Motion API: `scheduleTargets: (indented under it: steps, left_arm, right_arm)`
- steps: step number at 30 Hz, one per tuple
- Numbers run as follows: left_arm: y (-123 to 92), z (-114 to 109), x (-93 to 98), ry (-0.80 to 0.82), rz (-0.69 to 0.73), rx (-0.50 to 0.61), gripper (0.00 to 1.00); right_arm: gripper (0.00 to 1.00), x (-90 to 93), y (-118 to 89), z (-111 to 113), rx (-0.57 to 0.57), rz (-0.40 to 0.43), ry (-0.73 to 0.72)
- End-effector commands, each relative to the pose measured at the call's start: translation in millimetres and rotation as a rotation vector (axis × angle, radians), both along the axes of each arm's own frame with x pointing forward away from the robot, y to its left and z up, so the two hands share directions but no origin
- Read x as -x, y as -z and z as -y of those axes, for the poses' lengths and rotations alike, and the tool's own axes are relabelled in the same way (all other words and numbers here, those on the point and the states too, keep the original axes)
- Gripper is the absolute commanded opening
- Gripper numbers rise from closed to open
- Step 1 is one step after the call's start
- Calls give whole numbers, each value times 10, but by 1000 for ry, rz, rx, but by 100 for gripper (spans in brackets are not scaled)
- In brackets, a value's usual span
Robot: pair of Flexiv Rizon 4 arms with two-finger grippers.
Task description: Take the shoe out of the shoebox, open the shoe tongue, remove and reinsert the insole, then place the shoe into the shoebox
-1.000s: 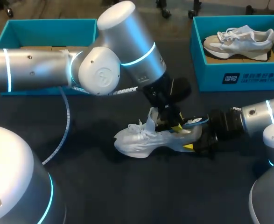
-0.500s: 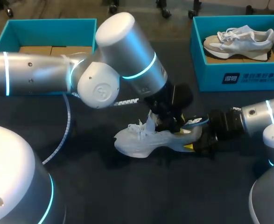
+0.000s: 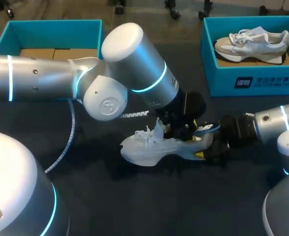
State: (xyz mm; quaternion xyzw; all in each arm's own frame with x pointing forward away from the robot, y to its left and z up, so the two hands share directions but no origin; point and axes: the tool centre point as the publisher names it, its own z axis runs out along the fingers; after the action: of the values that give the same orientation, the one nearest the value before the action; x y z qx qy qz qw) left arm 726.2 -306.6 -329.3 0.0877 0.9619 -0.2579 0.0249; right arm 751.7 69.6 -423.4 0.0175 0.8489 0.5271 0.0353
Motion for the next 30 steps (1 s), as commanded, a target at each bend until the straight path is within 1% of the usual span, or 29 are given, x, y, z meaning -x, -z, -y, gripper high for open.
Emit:
scheduleTargets:
  steps: [1,4,5,7,10,15,22,30]
  left_arm:
    - [45,41,-24,-9,5,2,41]
    - [62,63,-37,-9,15,2,30]
    - [73,70,-42,-10,20,1,25]
    - [93,77,-48,-12,29,-2,21]
    - [105,75,-47,-12,38,1,0]
    - [65,39,-40,-13,25,14,0]
    - [-185,-7,25,8,-43,53,0]
    - [-430,140,69,24,-94,118,0]
  right_arm:
    - [0,8,-3,-13,4,1,2]
    - [0,8,-3,-13,4,1,2]
    - [0,8,-3,-13,4,1,2]
    - [0,8,-3,-13,4,1,2]
    - [0,8,-3,-13,4,1,2]
    - [0,8,-3,-13,4,1,2]
    - [0,8,-3,-13,4,1,2]
    - [0,8,-3,-13,4,1,2]
